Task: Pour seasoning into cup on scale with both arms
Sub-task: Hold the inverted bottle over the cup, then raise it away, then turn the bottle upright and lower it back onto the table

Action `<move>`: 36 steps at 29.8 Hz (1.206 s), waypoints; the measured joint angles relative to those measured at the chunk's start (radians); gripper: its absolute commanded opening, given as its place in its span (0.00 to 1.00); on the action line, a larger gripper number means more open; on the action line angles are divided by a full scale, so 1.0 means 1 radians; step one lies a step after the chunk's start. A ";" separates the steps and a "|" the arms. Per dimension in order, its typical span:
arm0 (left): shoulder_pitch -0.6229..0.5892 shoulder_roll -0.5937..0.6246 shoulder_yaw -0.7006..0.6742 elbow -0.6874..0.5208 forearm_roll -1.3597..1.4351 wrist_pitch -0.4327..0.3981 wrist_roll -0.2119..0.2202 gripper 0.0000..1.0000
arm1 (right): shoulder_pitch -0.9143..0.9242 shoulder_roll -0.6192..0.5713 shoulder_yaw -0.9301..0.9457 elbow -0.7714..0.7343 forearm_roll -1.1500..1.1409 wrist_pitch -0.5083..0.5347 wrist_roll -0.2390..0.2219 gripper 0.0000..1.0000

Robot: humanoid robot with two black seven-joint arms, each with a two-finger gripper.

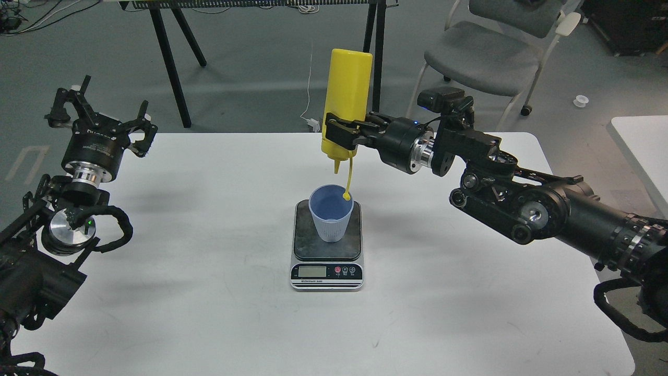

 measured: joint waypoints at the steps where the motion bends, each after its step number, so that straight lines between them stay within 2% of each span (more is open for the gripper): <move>1: 0.000 0.000 0.000 0.000 0.000 0.000 0.000 0.99 | -0.001 0.002 -0.003 0.000 -0.002 -0.001 0.000 0.36; 13: 0.023 0.010 -0.001 -0.069 0.000 0.000 -0.003 0.99 | 0.005 0.017 -0.029 0.007 -0.002 -0.006 0.000 0.37; 17: 0.023 0.012 -0.002 -0.070 0.000 0.000 -0.003 0.99 | 0.004 0.008 0.000 0.023 0.070 0.004 0.004 0.37; 29: 0.020 0.012 -0.001 -0.070 0.000 0.000 -0.005 0.99 | -0.056 -0.230 0.062 0.176 0.804 0.078 0.046 0.37; 36: 0.017 0.003 0.000 -0.070 0.004 0.000 -0.003 0.99 | -0.318 -0.286 0.308 0.234 1.093 0.215 0.073 0.37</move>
